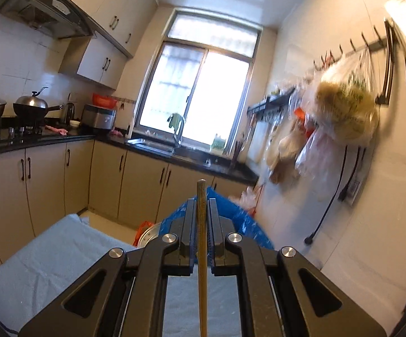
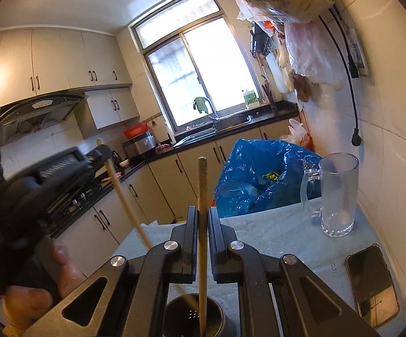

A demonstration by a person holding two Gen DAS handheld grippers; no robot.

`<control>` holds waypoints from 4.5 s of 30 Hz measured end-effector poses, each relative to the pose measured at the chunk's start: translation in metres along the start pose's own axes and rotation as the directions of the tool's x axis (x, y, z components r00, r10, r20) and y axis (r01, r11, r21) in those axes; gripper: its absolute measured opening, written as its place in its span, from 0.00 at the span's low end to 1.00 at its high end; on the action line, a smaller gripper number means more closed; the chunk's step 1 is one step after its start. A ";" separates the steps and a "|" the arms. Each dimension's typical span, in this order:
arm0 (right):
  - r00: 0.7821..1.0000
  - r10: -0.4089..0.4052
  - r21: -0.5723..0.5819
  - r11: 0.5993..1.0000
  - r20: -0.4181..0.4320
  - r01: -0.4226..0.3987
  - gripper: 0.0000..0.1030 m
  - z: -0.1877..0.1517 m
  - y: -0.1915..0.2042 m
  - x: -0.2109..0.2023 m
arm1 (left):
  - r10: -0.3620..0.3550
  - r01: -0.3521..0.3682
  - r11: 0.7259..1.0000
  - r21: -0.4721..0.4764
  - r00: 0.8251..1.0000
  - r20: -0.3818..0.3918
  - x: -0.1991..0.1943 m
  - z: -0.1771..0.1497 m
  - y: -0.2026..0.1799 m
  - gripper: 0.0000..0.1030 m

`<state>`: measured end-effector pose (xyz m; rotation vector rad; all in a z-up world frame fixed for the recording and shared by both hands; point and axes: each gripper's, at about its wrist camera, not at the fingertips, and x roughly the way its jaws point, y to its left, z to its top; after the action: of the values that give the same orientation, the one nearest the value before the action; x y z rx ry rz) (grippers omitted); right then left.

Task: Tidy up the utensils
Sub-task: 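Lift both held chopsticks and carry them above the dark grey holder, then open both tools to drop the chopsticks into the holder, then grasp another chopstick with the left tool while the right tool grasps one too, then lift both chopsticks and carry them above the holder opening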

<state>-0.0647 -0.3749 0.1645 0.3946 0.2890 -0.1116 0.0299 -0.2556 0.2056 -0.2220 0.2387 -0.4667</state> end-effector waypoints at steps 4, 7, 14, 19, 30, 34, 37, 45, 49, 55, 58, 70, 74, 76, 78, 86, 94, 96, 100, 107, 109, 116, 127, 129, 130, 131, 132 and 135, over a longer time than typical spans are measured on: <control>1.000 -0.006 0.010 1.000 -0.023 0.007 0.08 -0.006 -0.007 0.005 | 0.010 -0.011 1.000 -0.005 0.996 -0.091 0.013 -0.017 0.004 0.06; 0.999 -0.009 0.019 1.000 -0.039 0.009 0.08 -0.009 -0.012 0.006 | 0.029 -0.030 1.000 -0.005 0.990 -0.141 0.014 -0.024 0.008 0.06; 0.999 -0.021 0.070 0.997 -0.041 0.023 0.46 -0.007 -0.022 -0.005 | 0.064 -0.069 0.997 -0.024 0.984 -0.163 -0.011 -0.020 0.018 0.61; 0.999 -0.038 0.062 0.997 -0.029 0.040 0.49 -0.006 -0.020 -0.031 | 0.059 -0.065 0.997 -0.033 0.987 -0.148 -0.051 -0.008 0.033 0.72; 0.911 -0.020 -0.060 0.998 -0.411 -0.005 0.61 -0.105 -0.021 -0.033 | 0.185 -0.242 0.968 -0.062 0.861 -0.474 -0.104 -0.104 0.124 0.81; 0.840 -0.013 -0.071 0.997 -0.543 -0.031 0.43 -0.152 -0.022 -0.014 | 0.211 -0.258 0.966 0.003 0.785 -0.583 -0.105 -0.148 0.132 0.74; 0.824 -0.016 -0.084 0.996 -0.566 -0.038 0.40 -0.168 -0.020 -0.007 | 0.252 -0.240 0.965 0.101 0.761 -0.598 -0.104 -0.168 0.126 0.64; 0.822 -0.055 -0.145 0.989 -0.567 -0.033 0.35 -0.178 -0.009 0.009 | 0.312 -0.232 0.950 0.210 0.730 -0.608 -0.097 -0.194 0.120 0.41; 0.825 -0.084 -0.192 0.981 -0.559 -0.031 0.34 -0.178 0.001 0.018 | 0.357 -0.238 0.932 0.272 0.723 -0.592 -0.098 -0.201 0.117 0.37; 0.820 -0.145 -0.278 0.961 -0.554 -0.018 0.24 -0.180 0.017 0.030 | 0.362 -0.235 0.930 0.283 0.721 -0.591 -0.096 -0.198 0.116 0.20; 0.812 -0.189 -0.318 0.948 -0.552 0.004 0.16 -0.181 0.024 0.038 | 0.357 -0.222 0.931 0.289 0.714 -0.602 -0.096 -0.196 0.117 0.11; 0.728 -0.253 -0.371 0.929 -0.638 -0.002 0.12 -0.190 -0.015 -0.050 | 0.152 -0.072 0.988 0.139 0.664 -0.732 -0.167 -0.189 0.161 0.07; 0.692 -0.255 -0.373 0.927 -0.676 -0.023 0.24 -0.194 -0.037 -0.087 | 0.085 -0.022 0.995 0.092 0.638 -0.765 -0.184 -0.188 0.170 0.07; 0.691 -0.266 -0.382 0.924 -0.673 -0.016 0.34 -0.194 -0.043 -0.092 | 0.091 -0.023 0.995 0.099 0.634 -0.768 -0.184 -0.186 0.172 0.07; 0.685 -0.261 -0.365 0.931 -0.680 -0.008 0.34 -0.191 -0.048 -0.089 | 0.114 -0.037 0.992 0.117 0.628 -0.770 -0.182 -0.185 0.173 0.07; 0.672 -0.247 -0.355 0.934 -0.698 -0.026 0.34 -0.180 -0.030 -0.040 | 0.176 -0.050 0.982 0.183 0.602 -0.779 -0.155 -0.182 0.165 0.25; 0.629 -0.278 -0.386 0.922 -0.726 -0.038 0.34 -0.171 -0.003 0.019 | 0.195 -0.036 0.976 0.216 0.587 -0.786 -0.129 -0.177 0.164 0.25; 0.605 -0.282 -0.385 0.922 -0.744 -0.045 0.34 -0.169 0.002 0.030 | 0.201 -0.015 0.972 0.236 0.578 -0.791 -0.123 -0.177 0.163 0.25; 0.562 -0.282 -0.380 0.923 -0.778 -0.063 0.34 -0.165 0.008 0.047 | 0.222 0.035 0.955 0.293 0.568 -0.792 -0.116 -0.180 0.156 0.25; 0.608 -0.232 -0.358 0.929 -0.760 -0.094 0.07 -0.167 0.015 0.038 | 0.210 0.034 0.958 0.284 0.591 -0.779 -0.122 -0.177 0.157 0.06; 0.639 -0.192 -0.308 0.948 -0.745 -0.075 0.07 -0.164 0.007 0.031 | 0.179 0.022 0.969 0.247 0.629 -0.757 -0.135 -0.168 0.159 0.06; 0.770 -0.059 -0.168 0.984 -0.636 -0.064 0.07 -0.148 -0.002 -0.030 | 0.076 0.017 0.991 0.136 0.759 -0.647 -0.186 -0.123 0.152 0.06; 0.929 0.003 -0.107 0.993 -0.371 -0.046 0.07 -0.087 0.003 -0.101 | -0.009 0.046 0.996 0.077 0.905 -0.425 -0.228 -0.056 0.114 0.06; 0.954 0.019 -0.082 0.996 -0.299 -0.045 0.07 -0.069 0.005 -0.111 | -0.032 0.064 0.995 0.071 0.925 -0.379 -0.231 -0.042 0.104 0.06; 0.962 0.021 -0.077 0.996 -0.273 -0.044 0.07 -0.064 0.005 -0.116 | -0.040 0.070 0.995 0.070 0.933 -0.359 -0.232 -0.036 0.101 0.06; 0.972 0.025 -0.068 0.997 -0.235 -0.042 0.07 -0.054 0.005 -0.121 | -0.048 0.075 0.995 0.069 0.939 -0.339 -0.233 -0.030 0.097 0.06; 0.979 0.031 -0.052 0.998 -0.200 -0.042 0.07 -0.045 0.005 -0.125 | -0.058 0.084 0.994 0.068 0.947 -0.315 -0.232 -0.023 0.092 0.06; 0.992 0.042 -0.003 0.999 -0.119 -0.043 0.07 -0.023 0.007 -0.128 | -0.081 0.099 0.993 0.062 0.965 -0.251 -0.227 -0.002 0.078 0.06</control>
<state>-0.1919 -0.3528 0.1847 0.4020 0.3985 -0.0452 -0.1347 -0.0821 0.2226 -0.1010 0.4565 -0.5932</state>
